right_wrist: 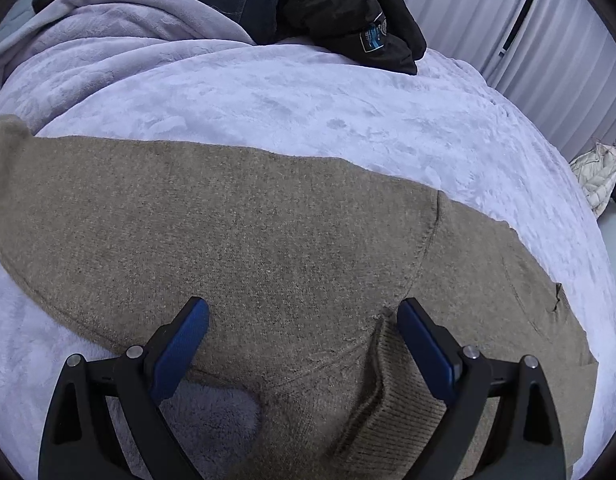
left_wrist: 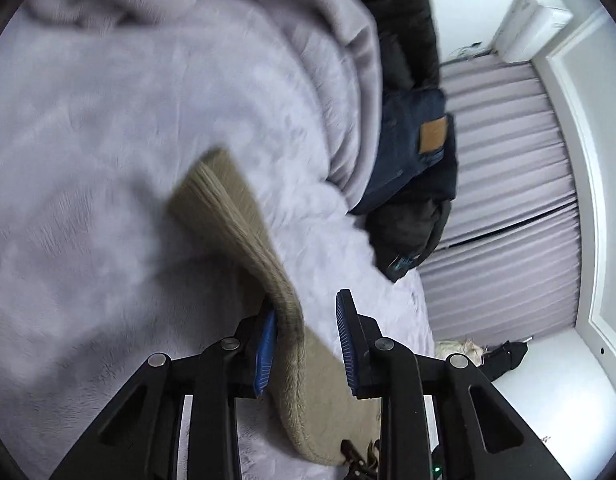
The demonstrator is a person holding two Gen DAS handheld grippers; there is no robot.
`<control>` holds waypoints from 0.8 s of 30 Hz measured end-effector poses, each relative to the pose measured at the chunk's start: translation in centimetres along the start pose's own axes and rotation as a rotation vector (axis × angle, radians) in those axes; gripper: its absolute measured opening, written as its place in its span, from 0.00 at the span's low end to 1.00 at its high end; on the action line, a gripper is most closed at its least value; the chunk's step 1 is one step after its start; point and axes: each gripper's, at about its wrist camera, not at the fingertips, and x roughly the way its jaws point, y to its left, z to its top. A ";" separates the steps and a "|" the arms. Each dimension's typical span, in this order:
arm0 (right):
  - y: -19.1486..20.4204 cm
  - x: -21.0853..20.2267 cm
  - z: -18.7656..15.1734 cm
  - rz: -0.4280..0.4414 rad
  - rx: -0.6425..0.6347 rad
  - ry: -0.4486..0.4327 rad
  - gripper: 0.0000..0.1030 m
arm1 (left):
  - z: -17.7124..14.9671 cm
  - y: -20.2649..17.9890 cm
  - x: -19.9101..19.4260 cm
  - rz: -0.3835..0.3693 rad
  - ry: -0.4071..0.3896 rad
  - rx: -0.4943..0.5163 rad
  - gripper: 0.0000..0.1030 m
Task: Fold small clothes
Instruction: 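Grasp the other sleeve cuff with the left gripper and lift it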
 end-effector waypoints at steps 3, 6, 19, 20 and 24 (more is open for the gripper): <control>-0.1 0.1 -0.1 0.003 0.002 -0.002 0.94 | -0.1 1.9 2.4 0.097 0.061 -0.024 0.28; -0.3 -0.3 0.1 0.005 0.002 0.002 0.94 | -0.1 3.2 2.7 0.145 0.055 -0.026 0.04; 4.5 1.1 4.8 -0.032 0.028 0.014 0.94 | -1.9 -4.2 -0.4 0.307 -0.071 0.316 0.04; 6.6 0.6 5.0 0.094 -0.020 0.008 0.94 | -1.9 -4.4 -0.4 0.320 -0.067 0.320 0.04; 8.2 -1.4 4.4 0.360 -0.043 0.032 0.90 | -2.7 -6.1 -0.6 0.376 -0.057 0.376 0.04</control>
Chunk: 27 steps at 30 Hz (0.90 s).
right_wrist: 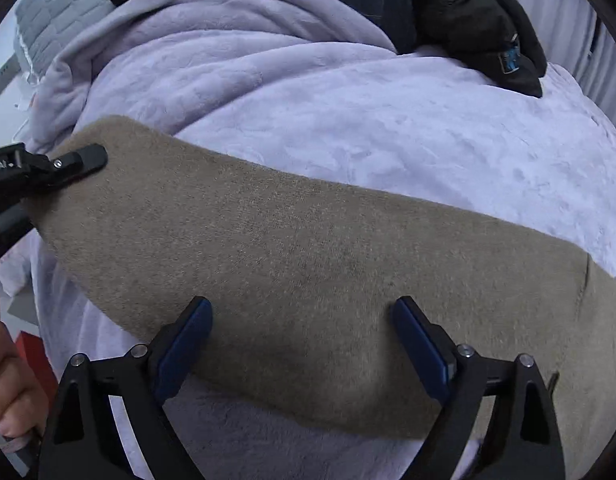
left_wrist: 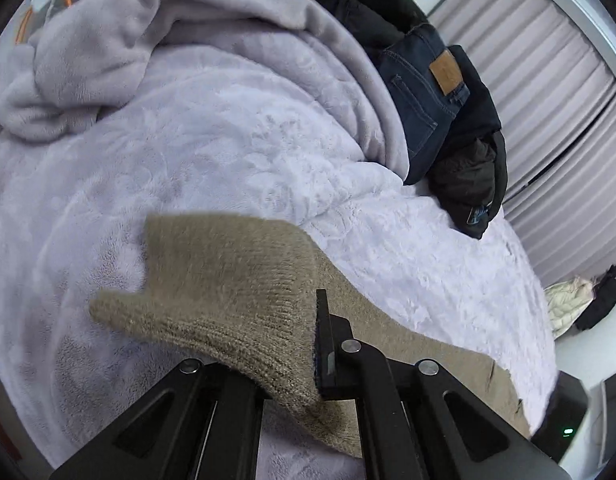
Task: Fold small clothes
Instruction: 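Grasp the other sleeve cuff with the left gripper and lift it, then lay the held sleeve across the sweater body and open the left gripper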
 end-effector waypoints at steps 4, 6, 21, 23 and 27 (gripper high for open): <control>-4.6 -6.1 -2.6 -0.060 0.068 -0.127 0.90 | -2.2 -5.7 -1.4 -0.002 -0.005 0.120 0.04; -8.7 -9.4 -4.6 -0.122 0.110 -0.181 0.91 | -3.9 -10.6 -1.2 -0.018 0.025 0.229 0.04; -32.7 -19.6 -23.2 -0.394 0.509 -0.150 0.91 | -26.5 -43.2 2.5 -0.216 0.340 0.689 0.04; -34.3 -20.1 -25.0 -0.392 0.537 -0.147 0.91 | -30.0 -45.0 4.2 -0.194 0.381 0.716 0.04; -36.5 -21.1 -27.9 -0.372 0.592 -0.159 0.90 | -35.5 -46.7 6.6 -0.146 0.445 0.775 0.04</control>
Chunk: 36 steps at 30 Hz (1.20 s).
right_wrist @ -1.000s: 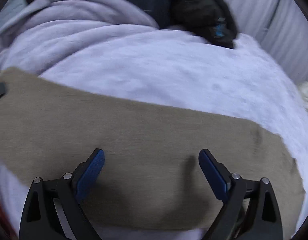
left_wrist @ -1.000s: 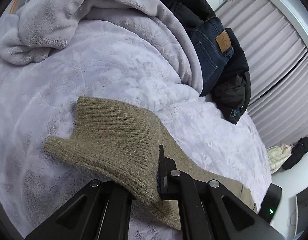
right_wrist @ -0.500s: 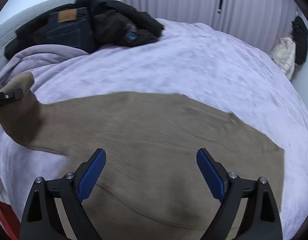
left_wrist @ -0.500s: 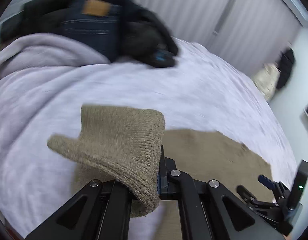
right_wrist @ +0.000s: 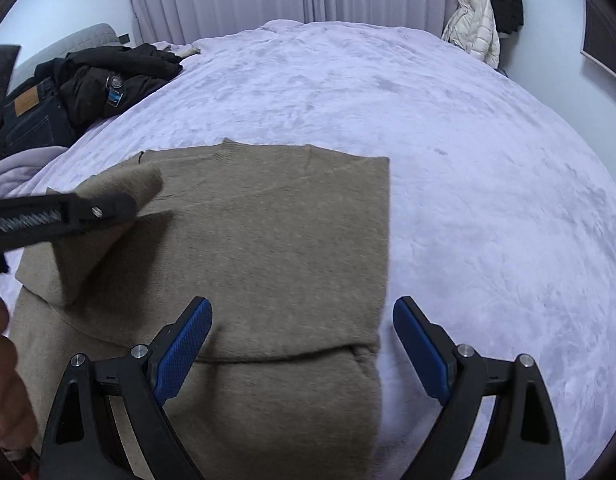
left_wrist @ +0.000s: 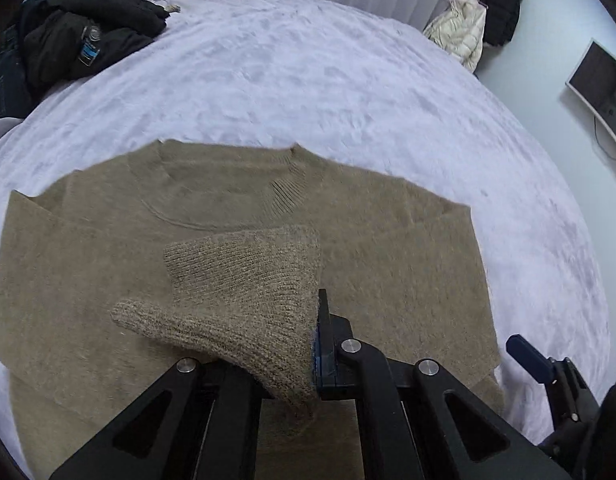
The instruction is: Fold small clothes
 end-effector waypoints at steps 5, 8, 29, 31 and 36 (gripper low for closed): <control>-1.6 0.0 -1.1 0.053 0.019 -0.012 0.90 | -0.8 -1.9 1.8 0.057 0.023 0.056 0.14; -2.0 0.5 -1.4 0.078 0.027 -0.010 0.90 | -0.4 -1.5 1.4 -0.044 0.054 0.063 0.93; 8.5 -1.1 0.6 0.213 -0.139 -0.077 0.92 | -1.1 17.5 -6.9 -0.033 -0.124 -0.225 0.94; 10.7 0.5 1.8 0.182 -0.174 -0.059 0.92 | -1.3 18.3 -5.3 -0.016 -0.085 -0.248 0.94; 11.8 5.4 2.9 0.048 -0.209 0.065 0.11 | -1.9 19.3 -4.5 0.009 -0.058 -0.253 0.94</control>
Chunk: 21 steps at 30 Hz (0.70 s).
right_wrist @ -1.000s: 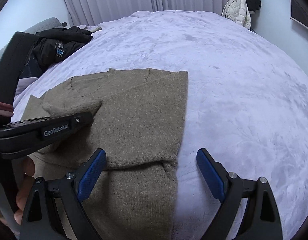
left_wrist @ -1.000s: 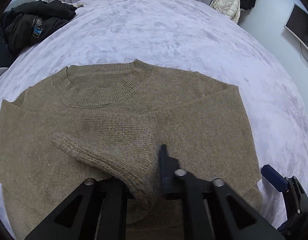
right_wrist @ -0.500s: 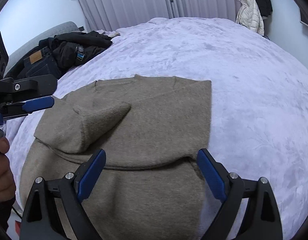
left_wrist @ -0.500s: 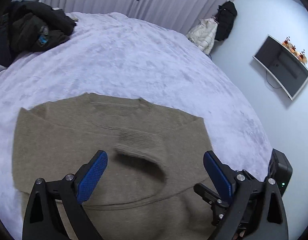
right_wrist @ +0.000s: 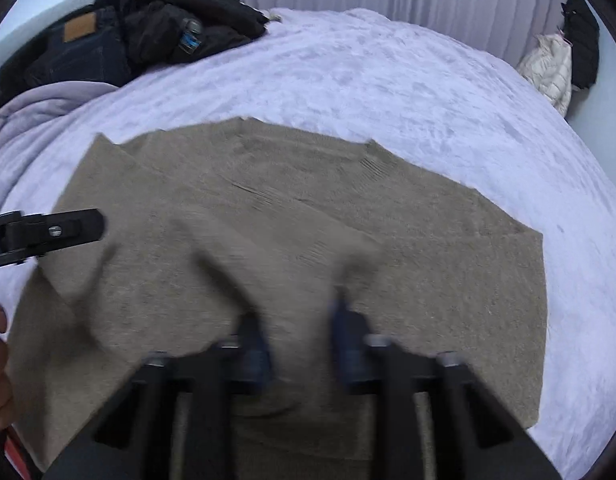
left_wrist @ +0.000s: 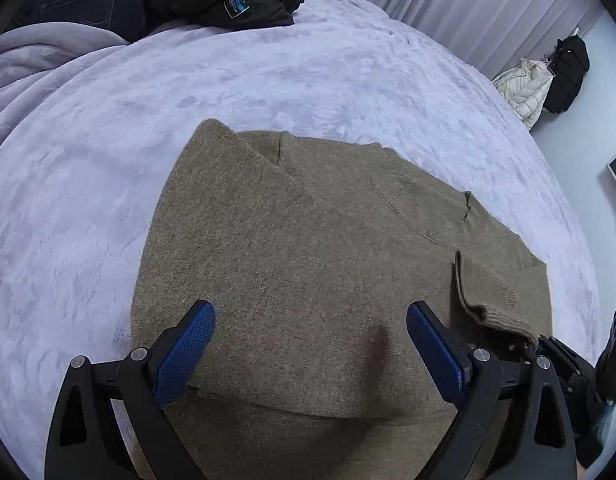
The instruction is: Fold small clothes
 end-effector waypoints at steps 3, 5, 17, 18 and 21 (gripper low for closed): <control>-4.3 -1.5 -1.2 0.063 0.160 -0.066 0.11 | -0.4 -1.0 -0.2 -0.017 -0.016 0.056 0.94; -6.5 -1.8 -2.2 0.035 0.214 -0.083 0.11 | -1.1 -2.3 1.6 0.040 0.034 0.131 0.94; -12.2 -2.5 -3.6 -0.044 0.348 -0.056 0.51 | -0.5 -1.6 2.6 0.198 0.048 0.184 0.94; -13.0 -3.0 -3.8 -0.068 0.371 -0.057 0.52 | -0.5 -0.9 2.5 0.197 0.055 0.164 0.94; -13.8 -5.5 -3.9 -0.194 0.382 -0.095 0.56 | -0.1 -0.6 1.0 0.143 0.031 0.118 0.94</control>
